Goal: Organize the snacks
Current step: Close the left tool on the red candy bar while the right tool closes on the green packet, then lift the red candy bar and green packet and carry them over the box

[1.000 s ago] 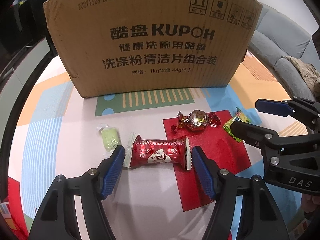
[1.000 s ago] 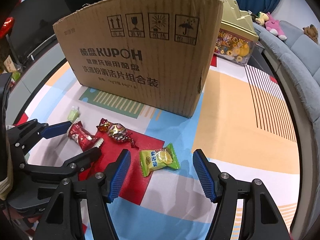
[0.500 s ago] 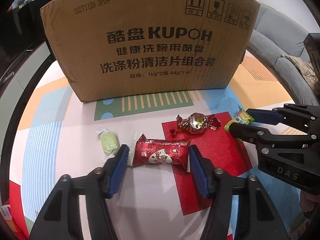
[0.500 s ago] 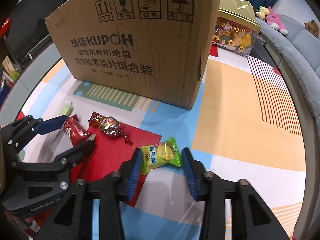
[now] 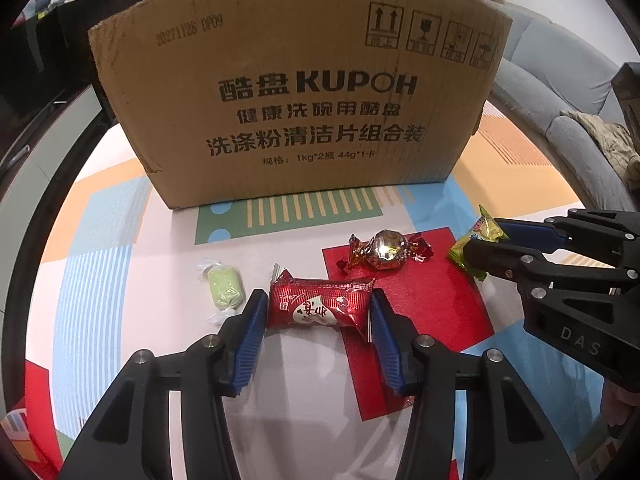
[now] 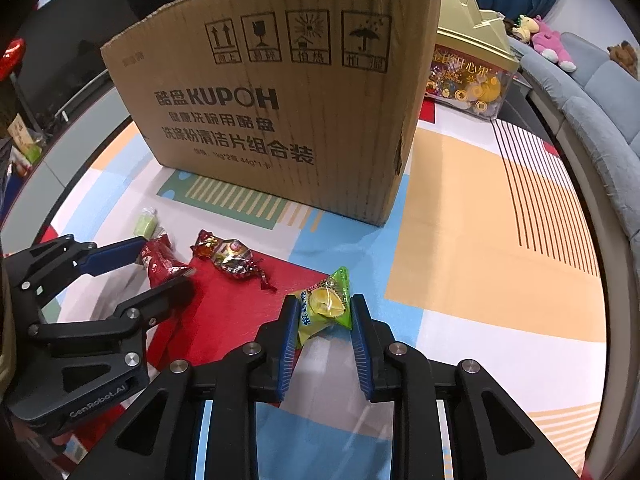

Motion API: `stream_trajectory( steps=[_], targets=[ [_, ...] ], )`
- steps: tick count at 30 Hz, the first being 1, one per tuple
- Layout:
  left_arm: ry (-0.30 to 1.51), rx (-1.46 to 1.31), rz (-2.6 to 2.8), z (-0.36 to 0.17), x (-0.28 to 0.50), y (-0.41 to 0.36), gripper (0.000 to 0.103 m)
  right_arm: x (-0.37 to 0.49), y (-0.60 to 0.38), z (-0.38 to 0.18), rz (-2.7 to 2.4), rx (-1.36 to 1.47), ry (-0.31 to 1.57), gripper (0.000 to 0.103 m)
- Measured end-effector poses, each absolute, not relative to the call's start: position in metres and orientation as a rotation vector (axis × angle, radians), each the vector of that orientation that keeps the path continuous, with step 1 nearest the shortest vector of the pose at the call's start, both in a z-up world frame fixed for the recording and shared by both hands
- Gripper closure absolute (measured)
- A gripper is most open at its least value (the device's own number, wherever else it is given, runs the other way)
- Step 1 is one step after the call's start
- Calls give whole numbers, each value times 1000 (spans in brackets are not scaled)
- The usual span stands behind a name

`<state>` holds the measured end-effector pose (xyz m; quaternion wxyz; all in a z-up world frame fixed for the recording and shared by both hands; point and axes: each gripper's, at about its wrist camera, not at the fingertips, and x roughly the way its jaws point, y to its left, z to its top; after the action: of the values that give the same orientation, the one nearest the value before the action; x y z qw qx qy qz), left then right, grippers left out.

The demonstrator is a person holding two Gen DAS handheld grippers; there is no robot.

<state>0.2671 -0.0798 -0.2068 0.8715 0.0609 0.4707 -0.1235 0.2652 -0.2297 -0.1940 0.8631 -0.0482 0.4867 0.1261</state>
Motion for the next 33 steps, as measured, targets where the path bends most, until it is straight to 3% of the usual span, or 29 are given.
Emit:
stream_trajectory(
  steps=[33],
  targets=[
    [878,95,-197,-120,238,-66,54,228,-223,-103,237,-88,873,76]
  ],
)
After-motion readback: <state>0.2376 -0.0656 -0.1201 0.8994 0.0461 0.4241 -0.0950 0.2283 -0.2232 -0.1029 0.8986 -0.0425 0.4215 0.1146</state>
